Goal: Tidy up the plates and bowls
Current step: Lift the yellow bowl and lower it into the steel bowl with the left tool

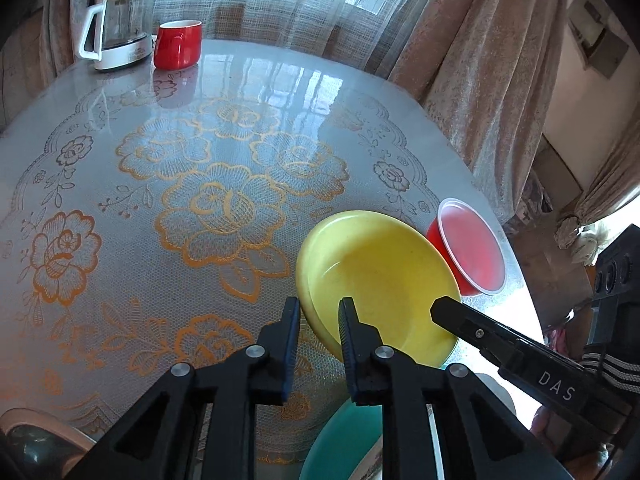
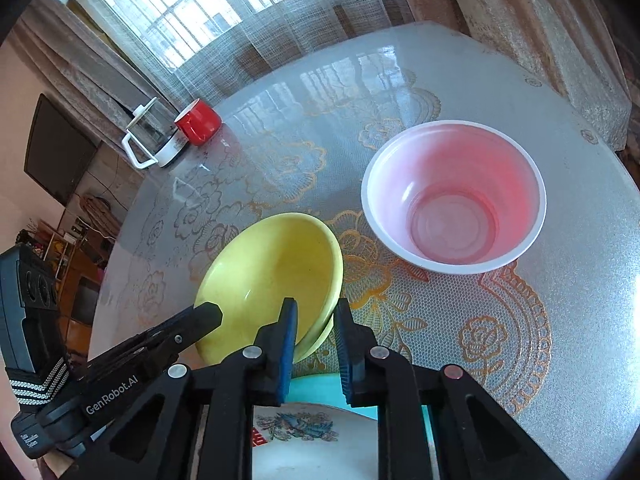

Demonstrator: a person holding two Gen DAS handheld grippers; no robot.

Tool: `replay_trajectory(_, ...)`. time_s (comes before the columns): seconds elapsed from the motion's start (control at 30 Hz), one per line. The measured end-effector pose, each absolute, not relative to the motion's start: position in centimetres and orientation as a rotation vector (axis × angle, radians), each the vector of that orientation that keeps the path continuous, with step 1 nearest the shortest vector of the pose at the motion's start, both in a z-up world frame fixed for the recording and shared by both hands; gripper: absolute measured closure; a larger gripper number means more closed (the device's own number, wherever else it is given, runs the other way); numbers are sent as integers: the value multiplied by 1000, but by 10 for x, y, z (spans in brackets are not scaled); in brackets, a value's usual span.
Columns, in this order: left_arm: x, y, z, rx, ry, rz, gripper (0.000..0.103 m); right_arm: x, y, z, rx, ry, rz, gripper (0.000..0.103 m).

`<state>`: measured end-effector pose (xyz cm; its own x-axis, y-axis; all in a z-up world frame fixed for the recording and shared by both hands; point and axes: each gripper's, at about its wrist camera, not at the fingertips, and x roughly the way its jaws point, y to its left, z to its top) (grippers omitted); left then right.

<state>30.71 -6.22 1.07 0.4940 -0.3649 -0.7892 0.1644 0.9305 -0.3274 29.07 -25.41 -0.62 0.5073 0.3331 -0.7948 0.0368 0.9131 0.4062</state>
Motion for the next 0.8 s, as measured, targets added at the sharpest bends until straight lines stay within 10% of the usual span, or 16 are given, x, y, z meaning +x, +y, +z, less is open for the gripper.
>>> replay_trajectory(0.8, 175, 38, 60, -244, 839, -258, 83, 209, -166, 46, 360, 920, 396, 85)
